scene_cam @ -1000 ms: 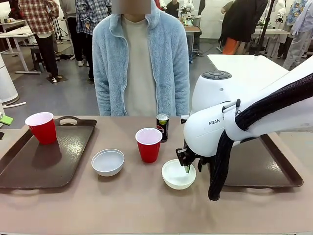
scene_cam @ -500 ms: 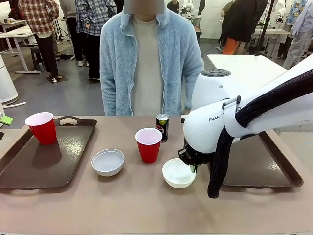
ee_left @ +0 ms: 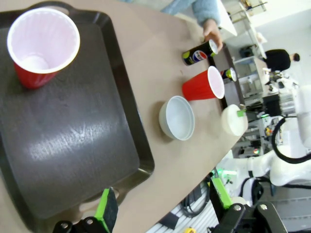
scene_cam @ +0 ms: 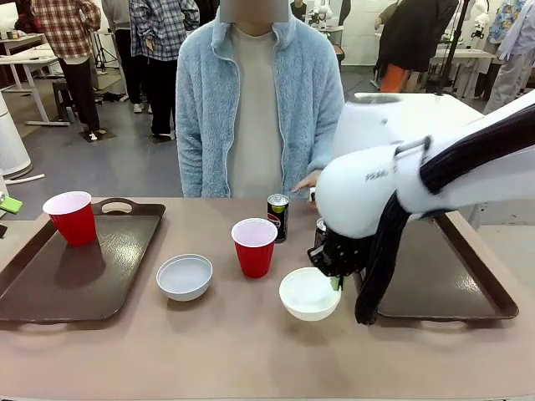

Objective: Prepare tableware on both trays.
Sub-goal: Pick up a Picnic Bowl from the table and place it on a Handle tray.

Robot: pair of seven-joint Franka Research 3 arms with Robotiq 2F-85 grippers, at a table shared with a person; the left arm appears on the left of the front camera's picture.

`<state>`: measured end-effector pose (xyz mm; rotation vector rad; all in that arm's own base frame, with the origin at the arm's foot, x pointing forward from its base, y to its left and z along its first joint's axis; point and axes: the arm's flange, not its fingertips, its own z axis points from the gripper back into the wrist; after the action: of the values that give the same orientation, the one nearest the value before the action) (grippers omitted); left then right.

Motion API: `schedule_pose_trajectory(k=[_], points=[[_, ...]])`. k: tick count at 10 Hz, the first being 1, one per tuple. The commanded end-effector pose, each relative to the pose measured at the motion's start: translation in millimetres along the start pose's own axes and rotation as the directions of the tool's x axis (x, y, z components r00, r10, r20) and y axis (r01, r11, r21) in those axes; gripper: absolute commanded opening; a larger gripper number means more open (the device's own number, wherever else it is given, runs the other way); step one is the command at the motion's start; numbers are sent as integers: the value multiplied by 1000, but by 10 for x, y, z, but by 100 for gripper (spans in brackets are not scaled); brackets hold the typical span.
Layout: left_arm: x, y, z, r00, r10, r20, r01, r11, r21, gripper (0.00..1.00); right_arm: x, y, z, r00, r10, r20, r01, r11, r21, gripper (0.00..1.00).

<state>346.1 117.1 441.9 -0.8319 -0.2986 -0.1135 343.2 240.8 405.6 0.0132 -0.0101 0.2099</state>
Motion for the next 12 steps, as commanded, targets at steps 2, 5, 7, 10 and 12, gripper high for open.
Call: schedule_pose_trajectory(k=[2, 5, 7, 10, 12], points=[[2, 13, 34, 1000, -3, 0, 3, 1000, -12, 100, -55, -612, 575, 1000, -25, -1, 25, 1000, -7, 0], [2, 13, 34, 1000, -3, 0, 3, 1000, -12, 100, 219, -1607, 668, 969, -243, 41, 243, 970, 24, 0], [2, 13, 34, 1000, -3, 0, 3, 1000, -12, 100, 319, -1990, 648, 939, -340, 61, 336, 940, 62, 0], [2, 13, 34, 1000, -3, 0, 3, 1000, -12, 100, 428, -2334, 380, 910, -411, 55, 409, 911, 57, 0], [2, 13, 34, 1000, -3, 0, 3, 1000, -12, 100, 439, -2459, 237, 906, -422, 35, 418, 905, 83, 0]])
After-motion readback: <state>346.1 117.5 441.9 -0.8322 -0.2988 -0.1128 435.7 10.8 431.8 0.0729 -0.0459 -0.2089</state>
